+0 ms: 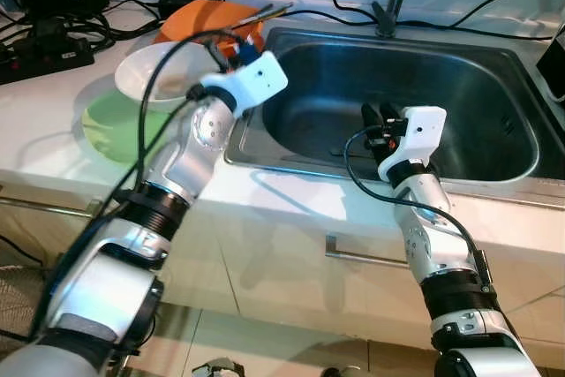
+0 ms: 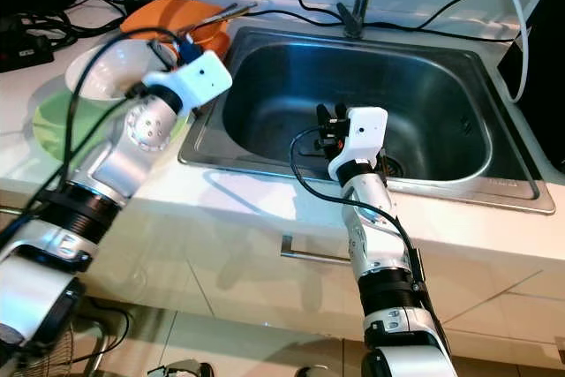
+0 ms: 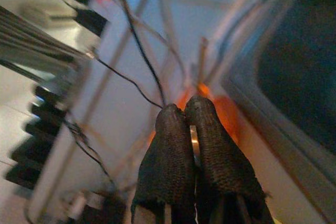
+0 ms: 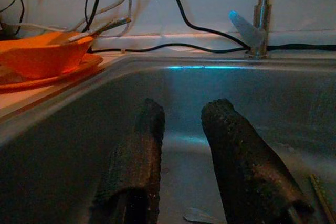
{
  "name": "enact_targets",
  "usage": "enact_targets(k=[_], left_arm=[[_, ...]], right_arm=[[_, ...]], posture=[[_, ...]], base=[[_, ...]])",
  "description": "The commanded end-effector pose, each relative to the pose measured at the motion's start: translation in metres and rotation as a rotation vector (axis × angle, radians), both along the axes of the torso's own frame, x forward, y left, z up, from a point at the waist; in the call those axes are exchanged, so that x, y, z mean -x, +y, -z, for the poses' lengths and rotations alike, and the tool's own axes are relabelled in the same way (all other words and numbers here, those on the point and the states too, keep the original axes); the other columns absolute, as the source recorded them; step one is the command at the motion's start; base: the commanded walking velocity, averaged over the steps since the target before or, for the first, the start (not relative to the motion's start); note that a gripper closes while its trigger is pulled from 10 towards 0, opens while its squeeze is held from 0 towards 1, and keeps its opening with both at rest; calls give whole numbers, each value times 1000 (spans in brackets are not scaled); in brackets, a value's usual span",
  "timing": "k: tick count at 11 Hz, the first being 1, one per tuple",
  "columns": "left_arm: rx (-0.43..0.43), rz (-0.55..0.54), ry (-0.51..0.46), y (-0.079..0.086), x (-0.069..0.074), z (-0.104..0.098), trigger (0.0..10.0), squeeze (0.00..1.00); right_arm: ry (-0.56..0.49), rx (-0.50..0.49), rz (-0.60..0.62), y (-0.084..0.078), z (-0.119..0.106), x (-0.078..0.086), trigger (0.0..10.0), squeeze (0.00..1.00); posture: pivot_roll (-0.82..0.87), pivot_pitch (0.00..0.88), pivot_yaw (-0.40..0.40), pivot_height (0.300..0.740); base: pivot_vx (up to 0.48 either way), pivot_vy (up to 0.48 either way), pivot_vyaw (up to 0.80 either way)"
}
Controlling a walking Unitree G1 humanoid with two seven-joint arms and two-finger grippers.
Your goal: Kitchen organization
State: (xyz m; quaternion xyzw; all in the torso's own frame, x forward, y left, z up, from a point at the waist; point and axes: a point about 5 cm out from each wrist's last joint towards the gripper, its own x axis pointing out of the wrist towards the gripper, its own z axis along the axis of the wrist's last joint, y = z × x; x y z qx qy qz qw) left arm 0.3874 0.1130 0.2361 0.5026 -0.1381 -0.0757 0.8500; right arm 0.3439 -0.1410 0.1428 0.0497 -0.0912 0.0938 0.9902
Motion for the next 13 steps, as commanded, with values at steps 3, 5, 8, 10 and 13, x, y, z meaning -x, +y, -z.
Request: enact_targets(k=[3,5,8,10,13], left_arm=[[118,198,-233,-27,18,-51,0,0],[428,405,-283,-45,39,-68,10000,0],[780,591,-185,-55,54,-65,10000,0],[991,605,-70,-51,53,-51,10000,0],[1188,593,69,-42,50,-26,10000,0]], right_arm=[[37,-6,-5,3,9,2,10000,0],[38,-5,-7,4,10,2,10000,0],[35,12,-8,3,11,3,10000,0],[12,82,-36,3,9,4,10000,588],[-27,104,-65,-1,-3,2,10000,1000]], posture=[[38,32,9,740],[34,18,11,740],[33,12,14,740],[27,8,17,740],[23,16,20,740]], base=[[0,0,0],[0,0,0],[0,0,0],[0,0,0],[0,0,0]])
